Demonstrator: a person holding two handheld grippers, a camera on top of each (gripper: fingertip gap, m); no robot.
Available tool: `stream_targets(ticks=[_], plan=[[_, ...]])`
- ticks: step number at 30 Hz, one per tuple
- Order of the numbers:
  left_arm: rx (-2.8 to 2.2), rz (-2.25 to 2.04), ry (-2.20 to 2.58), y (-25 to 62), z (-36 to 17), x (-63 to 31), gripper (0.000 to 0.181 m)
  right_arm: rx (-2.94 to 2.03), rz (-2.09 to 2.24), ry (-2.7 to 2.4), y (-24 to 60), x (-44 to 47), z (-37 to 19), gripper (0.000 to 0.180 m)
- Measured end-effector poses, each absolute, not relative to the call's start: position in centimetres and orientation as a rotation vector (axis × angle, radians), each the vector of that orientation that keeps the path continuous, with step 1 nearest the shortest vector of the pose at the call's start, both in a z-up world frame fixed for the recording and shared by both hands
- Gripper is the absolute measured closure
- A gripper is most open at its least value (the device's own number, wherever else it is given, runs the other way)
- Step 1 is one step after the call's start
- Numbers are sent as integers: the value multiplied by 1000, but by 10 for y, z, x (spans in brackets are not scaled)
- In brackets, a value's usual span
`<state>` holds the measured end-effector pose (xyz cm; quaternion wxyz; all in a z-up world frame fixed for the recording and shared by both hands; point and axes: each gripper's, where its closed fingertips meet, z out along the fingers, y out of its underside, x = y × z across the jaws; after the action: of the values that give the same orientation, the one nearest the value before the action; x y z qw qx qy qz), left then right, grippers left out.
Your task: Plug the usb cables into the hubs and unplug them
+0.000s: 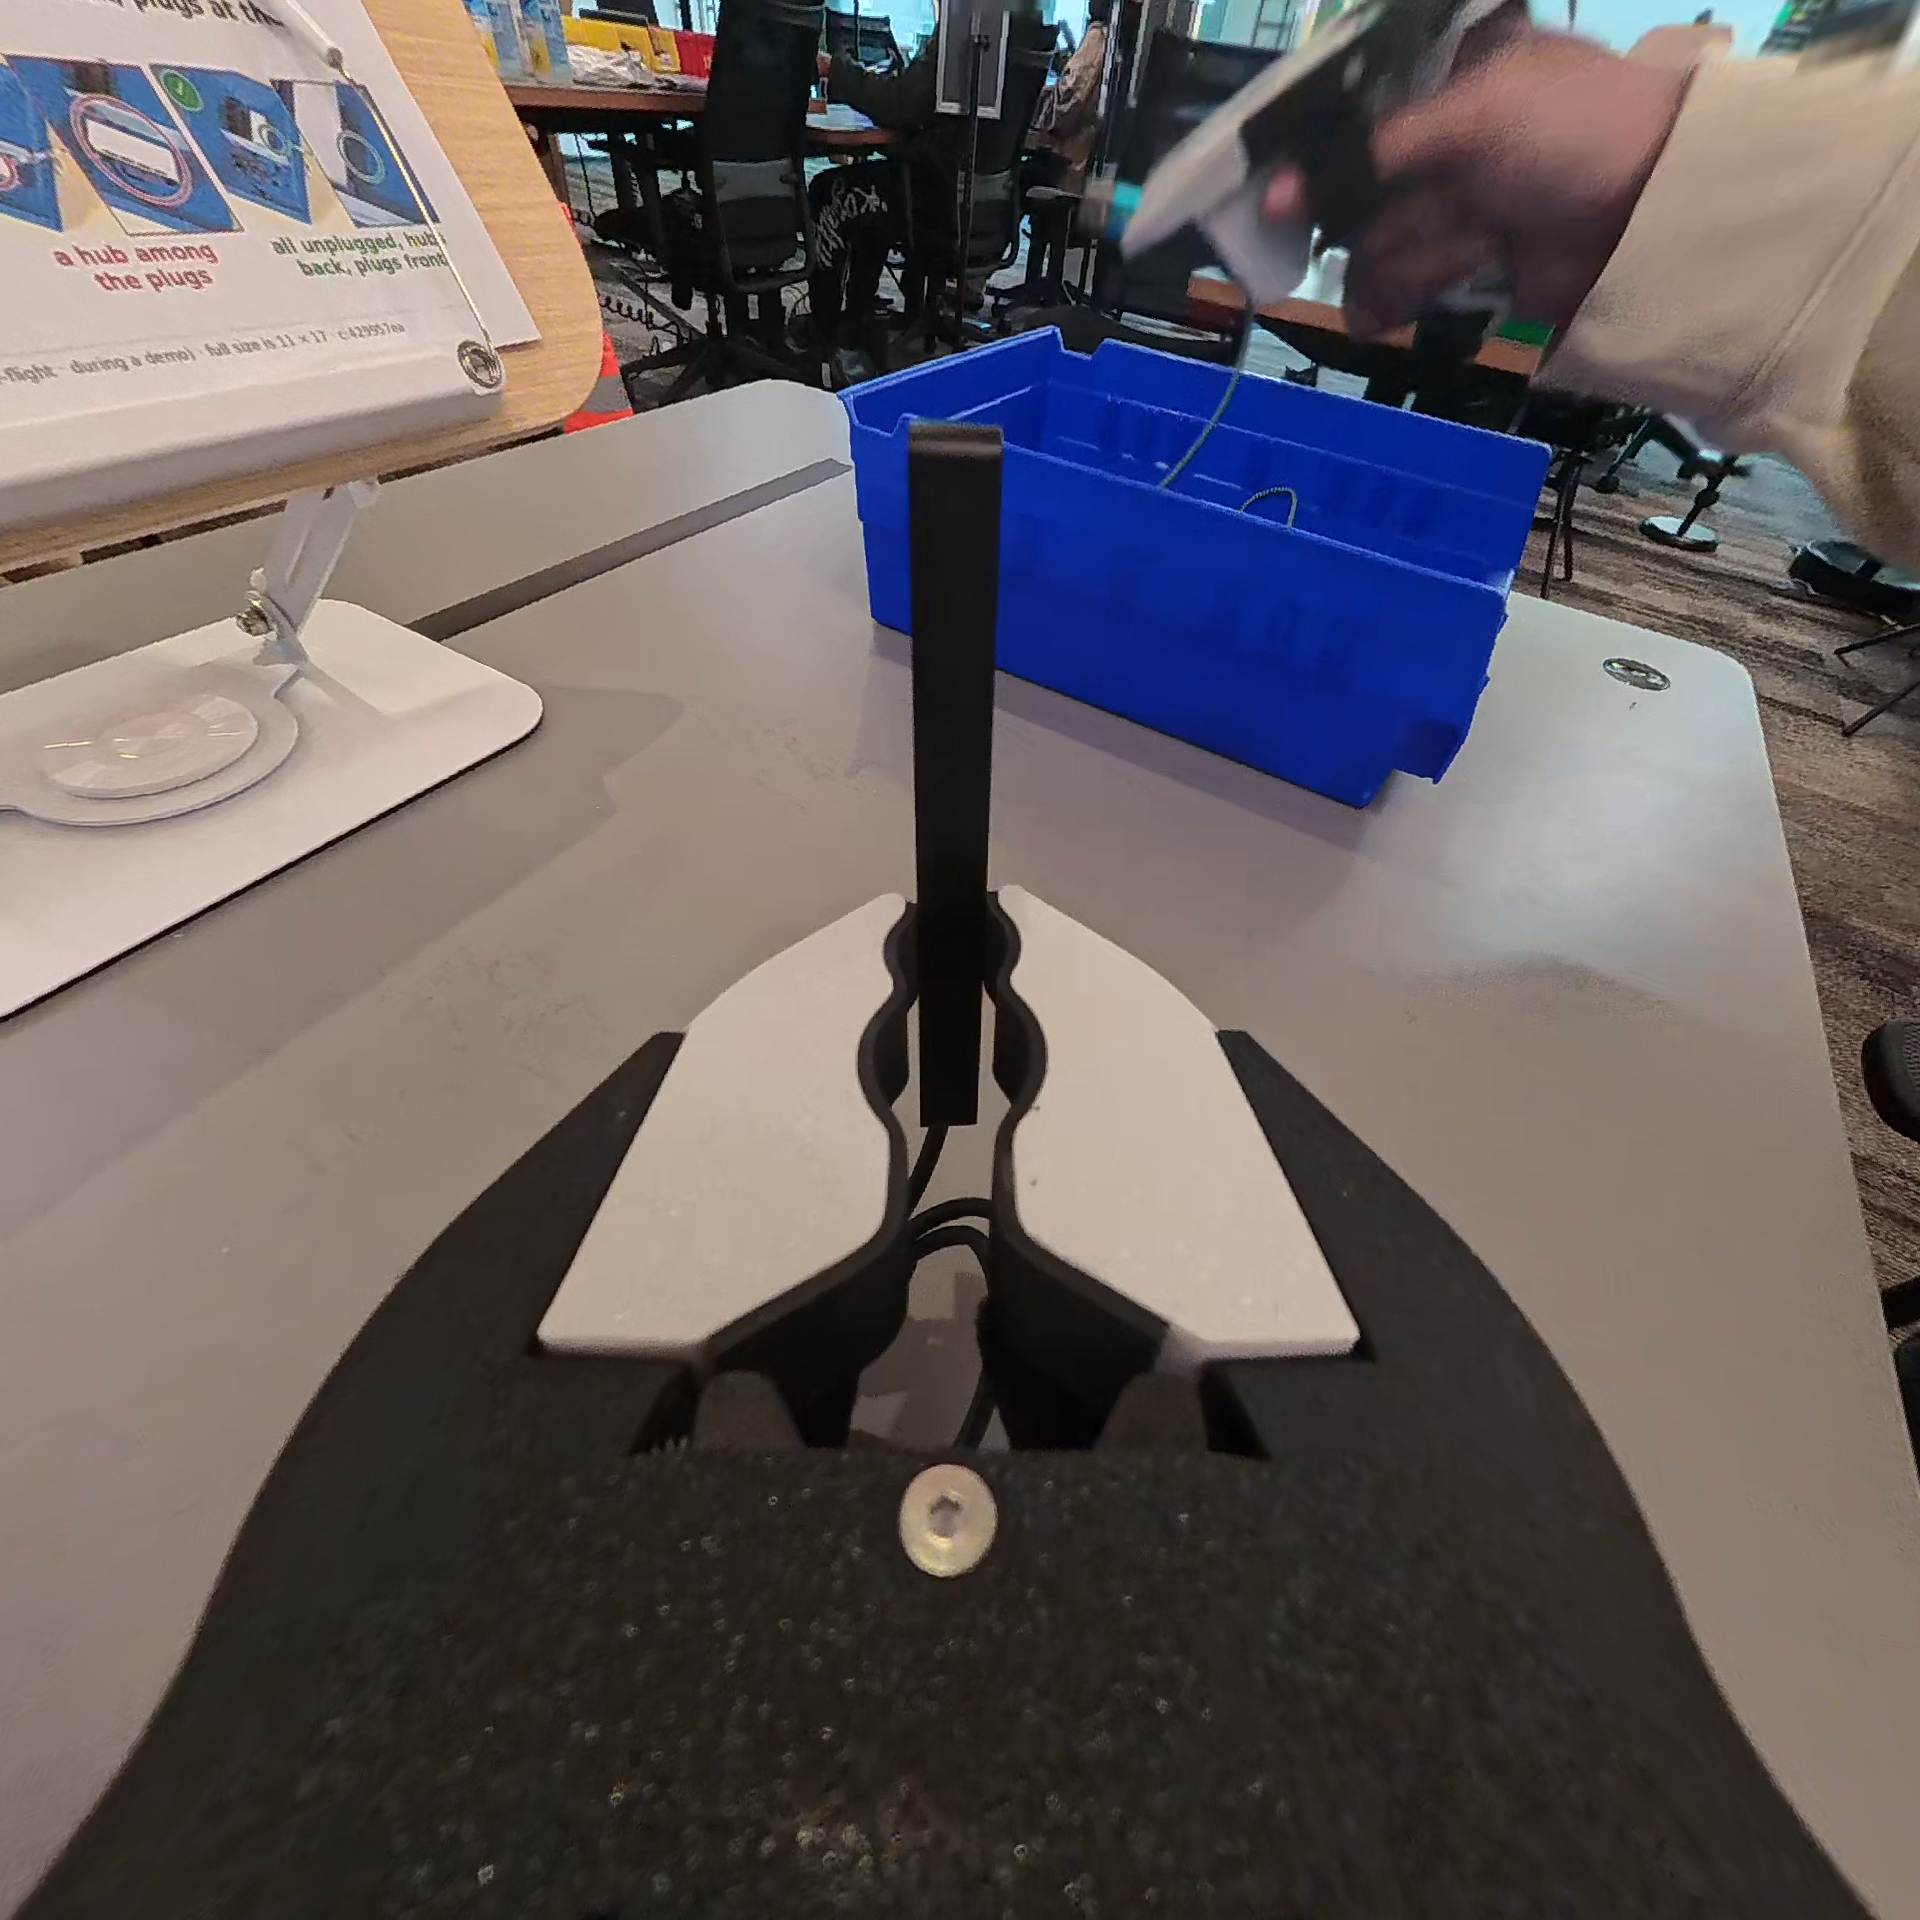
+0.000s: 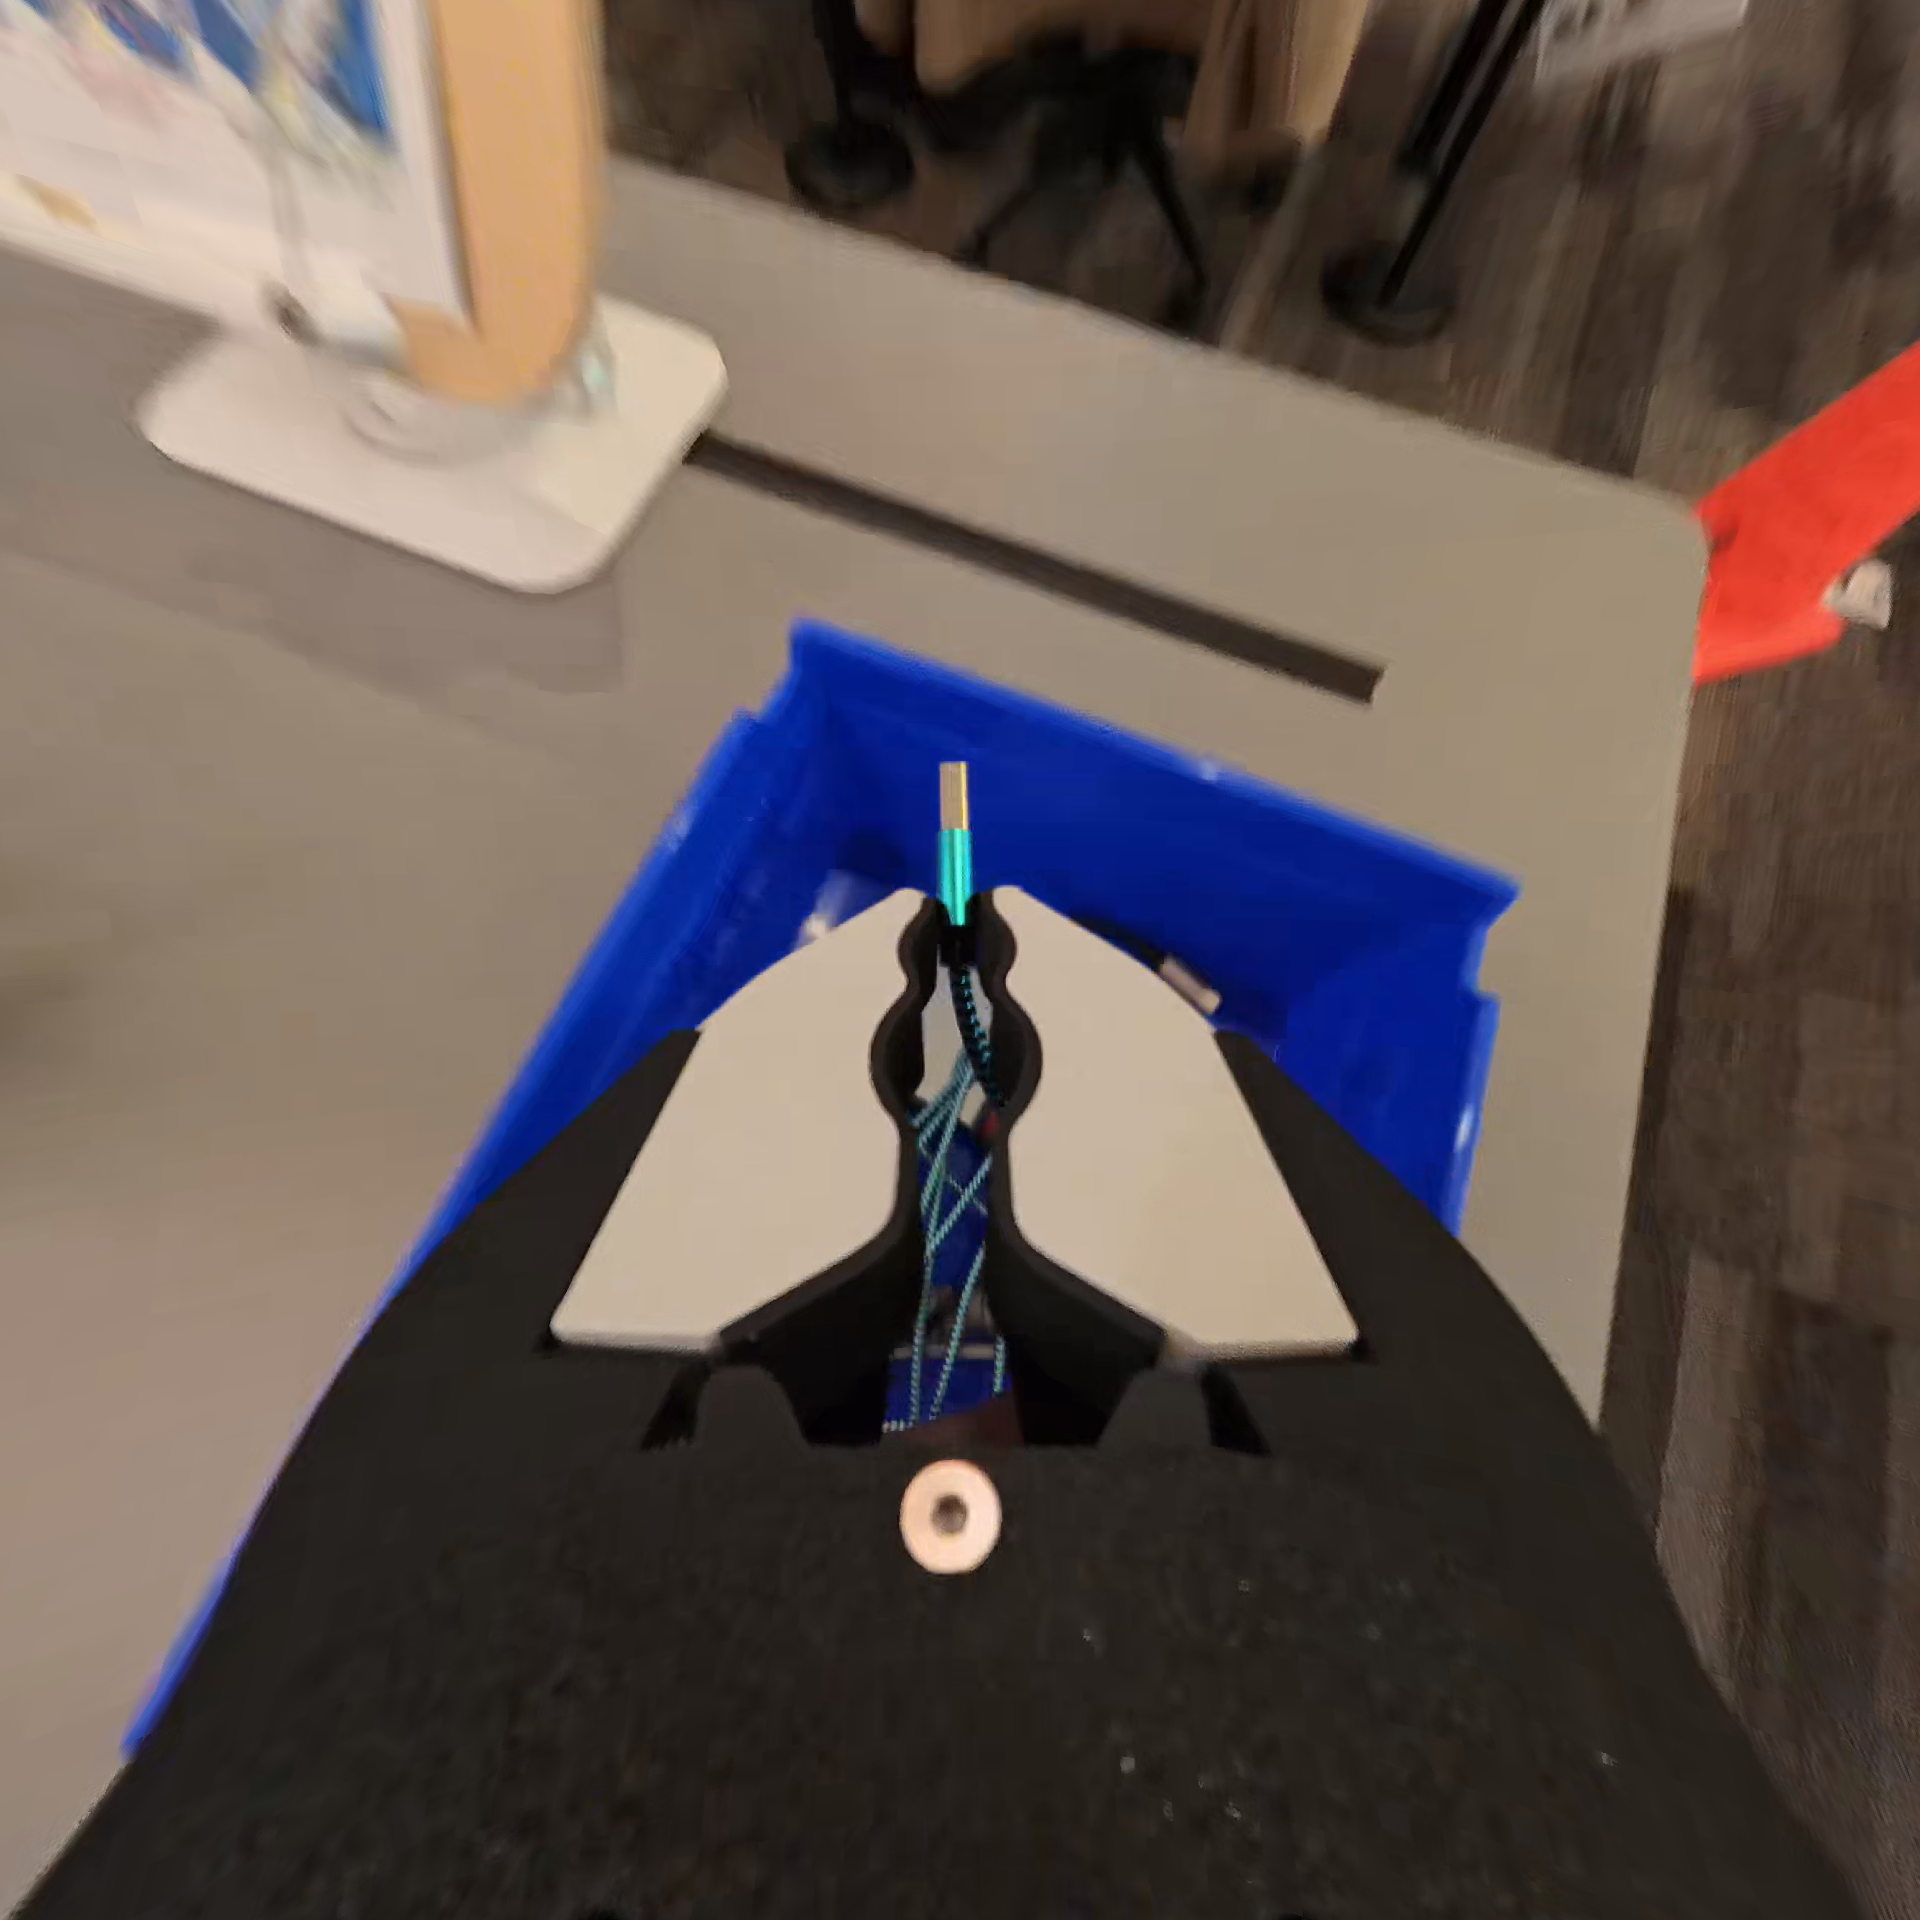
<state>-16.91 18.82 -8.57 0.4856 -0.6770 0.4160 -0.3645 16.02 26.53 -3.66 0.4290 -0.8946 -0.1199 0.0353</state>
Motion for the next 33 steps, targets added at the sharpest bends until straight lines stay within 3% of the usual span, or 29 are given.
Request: stream_targets(ticks=[4,10,15,21,23,25,29,33], plan=[[-1661,-871,1029,188,-90,-168,170,-2457,64,-216,255,174,-116,172],[-1666,-888,1015,189,-89,-169,171,-2662,159,-165,220,165,-167,161],[-1663,-882,1005,190,-88,-170,171,-2548,172,-219,214,155,-143,147],[-1664,-886,1005,191,-88,-170,171,-1982,202,-401,198,80,16,134],[-1657,-882,1004,191,-87,-170,171,-1841,252,-464,174,38,43,129],[-1647,-880,1003,191,-86,-171,171,-1741,375,-506,151,-8,43,130],[-1648,-895,1006,190,-85,-171,170,-1687,782,-578,125,-96,-34,133],[-1644,-931,1011,189,-84,-171,170,-1540,912,-547,123,-118,-75,140]])
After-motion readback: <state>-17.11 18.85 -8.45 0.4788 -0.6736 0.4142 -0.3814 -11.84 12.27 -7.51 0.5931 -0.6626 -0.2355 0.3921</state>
